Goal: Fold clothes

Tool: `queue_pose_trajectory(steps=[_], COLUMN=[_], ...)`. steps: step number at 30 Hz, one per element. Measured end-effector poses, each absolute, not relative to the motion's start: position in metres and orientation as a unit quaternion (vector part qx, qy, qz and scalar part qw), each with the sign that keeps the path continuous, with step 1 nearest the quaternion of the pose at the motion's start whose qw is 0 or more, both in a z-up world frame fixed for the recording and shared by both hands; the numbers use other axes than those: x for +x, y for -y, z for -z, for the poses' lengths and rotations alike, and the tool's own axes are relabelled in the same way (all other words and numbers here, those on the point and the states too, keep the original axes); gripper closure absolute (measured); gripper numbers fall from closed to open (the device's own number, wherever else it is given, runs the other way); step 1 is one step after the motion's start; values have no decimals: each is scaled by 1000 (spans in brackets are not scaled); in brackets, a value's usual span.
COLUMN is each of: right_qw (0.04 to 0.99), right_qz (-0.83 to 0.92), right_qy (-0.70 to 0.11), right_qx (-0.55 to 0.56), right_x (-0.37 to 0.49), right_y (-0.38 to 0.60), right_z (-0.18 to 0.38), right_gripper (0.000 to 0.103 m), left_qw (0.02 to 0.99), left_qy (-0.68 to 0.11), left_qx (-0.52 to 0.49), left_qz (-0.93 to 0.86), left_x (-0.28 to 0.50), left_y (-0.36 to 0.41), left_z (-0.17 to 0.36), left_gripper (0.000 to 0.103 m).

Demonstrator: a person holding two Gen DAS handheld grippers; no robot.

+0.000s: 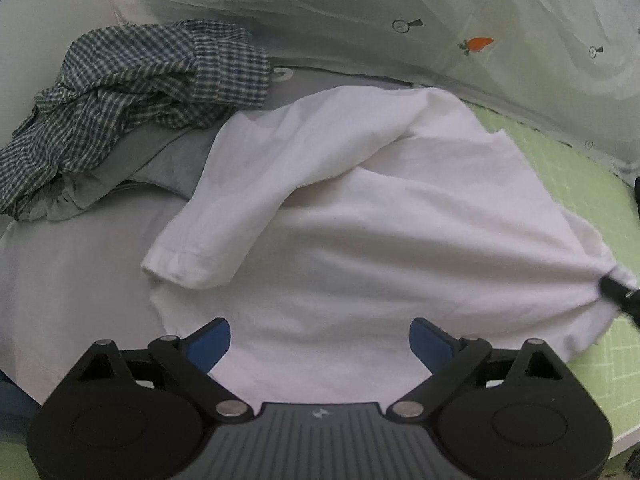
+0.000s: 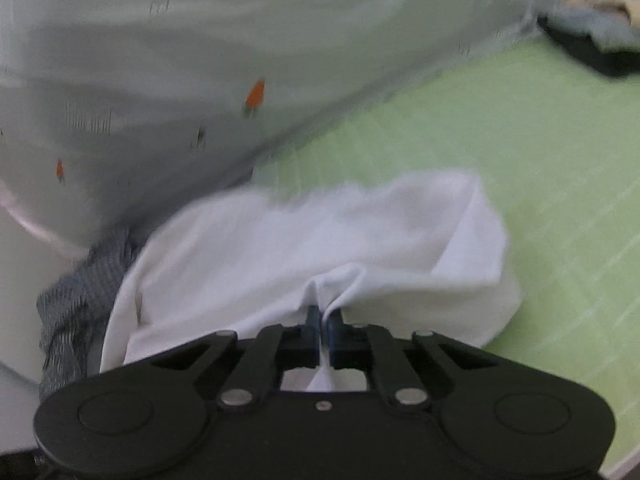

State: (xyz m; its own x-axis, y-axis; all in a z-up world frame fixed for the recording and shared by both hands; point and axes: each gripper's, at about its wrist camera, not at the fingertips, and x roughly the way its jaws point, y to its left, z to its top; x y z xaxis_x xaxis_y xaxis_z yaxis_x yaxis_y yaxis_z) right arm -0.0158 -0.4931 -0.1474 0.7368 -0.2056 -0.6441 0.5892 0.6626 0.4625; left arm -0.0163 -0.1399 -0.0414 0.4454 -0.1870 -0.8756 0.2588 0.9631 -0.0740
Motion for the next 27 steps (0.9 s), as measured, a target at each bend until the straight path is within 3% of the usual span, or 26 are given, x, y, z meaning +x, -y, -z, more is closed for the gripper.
queue_pose_trajectory(steps=[8, 12, 14, 16, 23, 27], right_qw=[880, 864, 857, 855, 807, 810], right_qz=[331, 349, 346, 341, 306, 267], right_qy=[-202, -259, -285, -306, -391, -428], right_qx=[275, 256, 252, 244, 319, 299], right_x=[-40, -36, -40, -54, -90, -87], right_y=[610, 662, 667, 655, 602, 579], right_z=[113, 124, 134, 147, 209, 217], right_gripper=[100, 88, 42, 29, 25, 24], left_qw=[857, 853, 850, 846, 838, 828], left_qy=[-503, -511, -516, -522, -530, -541], left_qx=[25, 28, 33, 39, 57, 78], left_qz=[105, 99, 100, 102, 113, 127], left_x=[-33, -43, -46, -50, -59, -63], left_y=[185, 205, 212, 218, 233, 236], left_z=[36, 40, 43, 47, 56, 64], left_gripper=[7, 7, 7, 7, 7, 7])
